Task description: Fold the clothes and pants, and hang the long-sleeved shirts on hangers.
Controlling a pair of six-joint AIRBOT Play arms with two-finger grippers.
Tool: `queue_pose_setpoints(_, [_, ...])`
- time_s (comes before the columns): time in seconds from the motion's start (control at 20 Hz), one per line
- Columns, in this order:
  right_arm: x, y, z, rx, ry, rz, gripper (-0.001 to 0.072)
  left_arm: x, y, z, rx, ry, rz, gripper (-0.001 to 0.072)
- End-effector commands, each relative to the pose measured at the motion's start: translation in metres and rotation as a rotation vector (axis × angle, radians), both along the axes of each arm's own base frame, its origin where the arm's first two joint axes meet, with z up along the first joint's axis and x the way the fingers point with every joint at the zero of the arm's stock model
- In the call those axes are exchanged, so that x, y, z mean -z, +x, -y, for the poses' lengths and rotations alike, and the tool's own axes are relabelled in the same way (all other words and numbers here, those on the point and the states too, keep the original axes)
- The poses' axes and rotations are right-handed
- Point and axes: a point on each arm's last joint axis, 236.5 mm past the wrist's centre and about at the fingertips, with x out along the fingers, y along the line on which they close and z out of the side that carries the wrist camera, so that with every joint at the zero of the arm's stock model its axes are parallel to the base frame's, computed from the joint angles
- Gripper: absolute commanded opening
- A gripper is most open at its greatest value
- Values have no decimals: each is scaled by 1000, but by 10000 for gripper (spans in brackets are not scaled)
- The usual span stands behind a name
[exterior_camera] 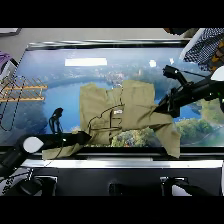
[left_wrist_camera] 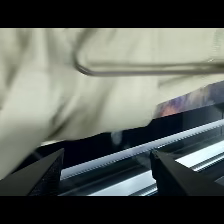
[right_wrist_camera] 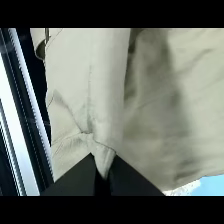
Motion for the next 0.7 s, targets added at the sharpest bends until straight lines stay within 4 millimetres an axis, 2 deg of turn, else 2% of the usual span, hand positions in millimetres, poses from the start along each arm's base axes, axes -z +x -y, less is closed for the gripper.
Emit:
queue_pose_setpoints(0.0, [-14,5,-5,91,29,2,23,-3,7,33,-25,2,75,613])
queue_pose_setpoints(0.25, [-15,4,-5,112,32,-17,24,33,10,62,25,153,45,612])
queue_pose_setpoints(0.5, [-14,4,-5,121,32,-29,25,44,28,94,55,181,52,612])
queue_pose_setpoints(0.65, [-14,3,-5,121,32,-30,25,52,34,98,40,188,43,612])
